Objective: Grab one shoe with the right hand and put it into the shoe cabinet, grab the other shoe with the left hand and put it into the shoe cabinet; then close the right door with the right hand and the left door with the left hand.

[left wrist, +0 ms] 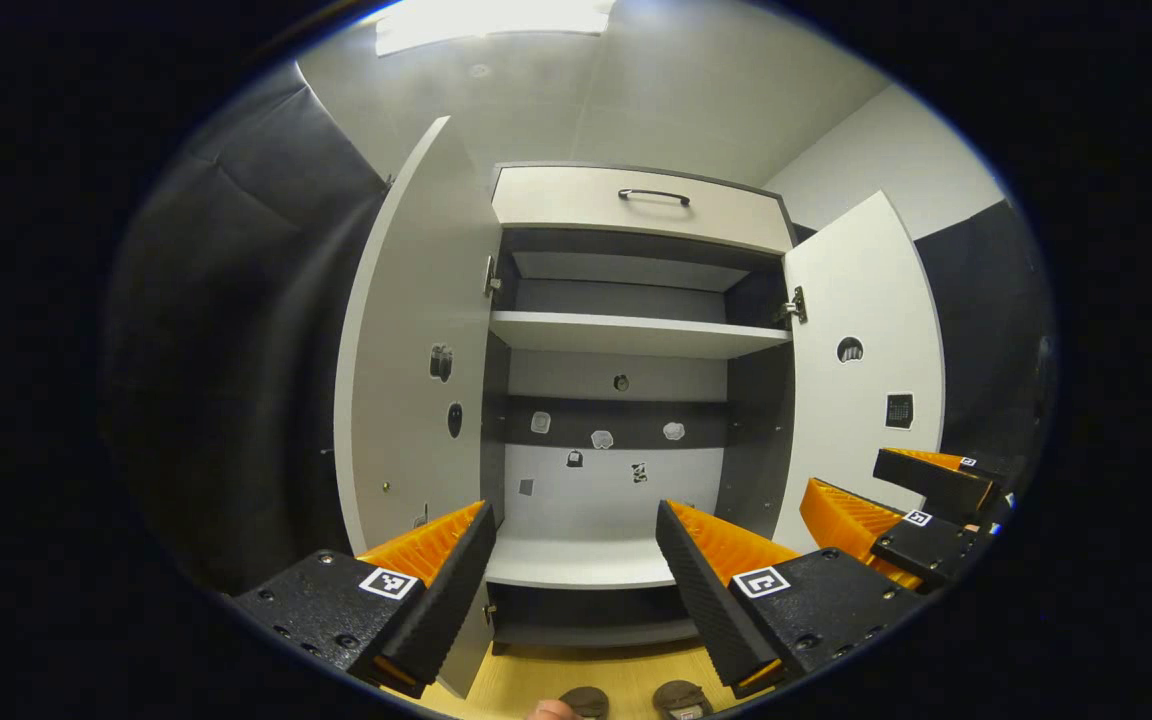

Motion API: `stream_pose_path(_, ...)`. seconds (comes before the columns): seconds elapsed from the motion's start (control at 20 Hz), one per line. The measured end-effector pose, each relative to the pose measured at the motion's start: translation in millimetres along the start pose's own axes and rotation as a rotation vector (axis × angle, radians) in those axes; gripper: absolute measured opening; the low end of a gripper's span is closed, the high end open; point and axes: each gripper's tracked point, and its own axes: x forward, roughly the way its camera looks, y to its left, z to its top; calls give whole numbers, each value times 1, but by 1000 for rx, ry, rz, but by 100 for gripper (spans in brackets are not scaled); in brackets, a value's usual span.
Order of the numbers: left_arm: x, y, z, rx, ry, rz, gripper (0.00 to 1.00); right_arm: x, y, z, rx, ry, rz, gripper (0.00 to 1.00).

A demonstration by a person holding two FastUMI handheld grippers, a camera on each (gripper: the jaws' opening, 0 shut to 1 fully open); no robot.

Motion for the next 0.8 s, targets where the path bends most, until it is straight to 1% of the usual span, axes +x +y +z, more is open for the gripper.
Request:
stream_pose_path(0.3,1,1,-1,18,-4,3,98,1,0,-6,16,8,-1,99)
stream_pose_path(0.5,2,4,-20,20,39,9,97,-1,-1,-23,14,46,2,99)
stream_pose_path(0.65,2,10,-31,24,67,22,99,-3,2,-55,13,106,14,99)
stream_pose_path(0.8,3,18,-28,18,59,40,99,-12,9,-117,9,226,41,99)
